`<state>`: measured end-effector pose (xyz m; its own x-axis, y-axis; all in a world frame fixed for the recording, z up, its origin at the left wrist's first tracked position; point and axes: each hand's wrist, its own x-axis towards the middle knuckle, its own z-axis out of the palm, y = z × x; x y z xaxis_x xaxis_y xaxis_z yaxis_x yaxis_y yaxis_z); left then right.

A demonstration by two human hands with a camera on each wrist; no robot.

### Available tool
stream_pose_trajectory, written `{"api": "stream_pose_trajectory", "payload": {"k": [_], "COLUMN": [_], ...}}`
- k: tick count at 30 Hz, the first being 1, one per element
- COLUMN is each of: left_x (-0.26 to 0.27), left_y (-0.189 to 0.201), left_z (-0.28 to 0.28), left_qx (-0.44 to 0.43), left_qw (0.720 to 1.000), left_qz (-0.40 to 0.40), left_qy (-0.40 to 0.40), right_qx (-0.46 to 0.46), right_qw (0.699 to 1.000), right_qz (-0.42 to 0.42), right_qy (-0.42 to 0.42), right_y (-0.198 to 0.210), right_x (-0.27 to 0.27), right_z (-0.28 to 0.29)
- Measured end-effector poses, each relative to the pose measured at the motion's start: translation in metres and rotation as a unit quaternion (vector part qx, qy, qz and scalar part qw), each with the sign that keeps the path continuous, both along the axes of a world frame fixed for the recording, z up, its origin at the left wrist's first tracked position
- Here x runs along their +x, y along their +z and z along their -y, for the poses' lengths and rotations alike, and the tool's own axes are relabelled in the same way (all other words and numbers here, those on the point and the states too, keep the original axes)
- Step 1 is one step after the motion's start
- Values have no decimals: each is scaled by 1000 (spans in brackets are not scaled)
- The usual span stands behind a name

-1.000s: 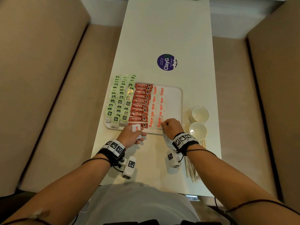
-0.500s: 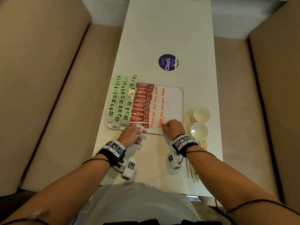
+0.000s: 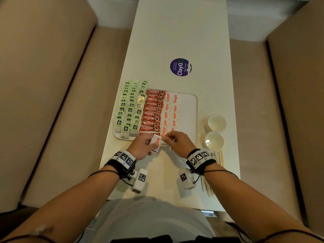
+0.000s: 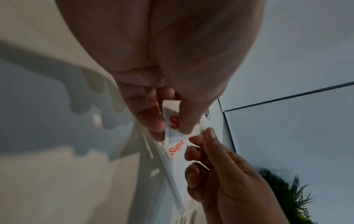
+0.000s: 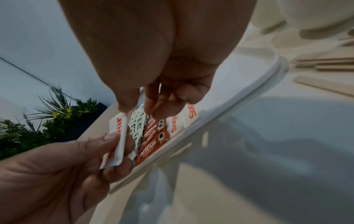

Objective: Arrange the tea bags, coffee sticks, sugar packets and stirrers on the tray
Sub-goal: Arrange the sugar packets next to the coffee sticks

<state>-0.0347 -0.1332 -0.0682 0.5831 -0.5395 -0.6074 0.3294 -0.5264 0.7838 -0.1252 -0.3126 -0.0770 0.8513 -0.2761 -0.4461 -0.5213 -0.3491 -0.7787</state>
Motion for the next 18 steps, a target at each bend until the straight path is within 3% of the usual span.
{"api": "stream_pose_trajectory", "payload": {"k": [18], "left_x": [-3], "left_y": [-5], "left_z": [5], "left_qx": [21], "left_qw": [997], "left_qz": [60], "left_qy": [-50], "right_qx": [32], "right_qw": [999], "right_qz": [-21], "right_qy": [-5], "right_y": [-2], "right_x": [-6], "right_z": [1]}}
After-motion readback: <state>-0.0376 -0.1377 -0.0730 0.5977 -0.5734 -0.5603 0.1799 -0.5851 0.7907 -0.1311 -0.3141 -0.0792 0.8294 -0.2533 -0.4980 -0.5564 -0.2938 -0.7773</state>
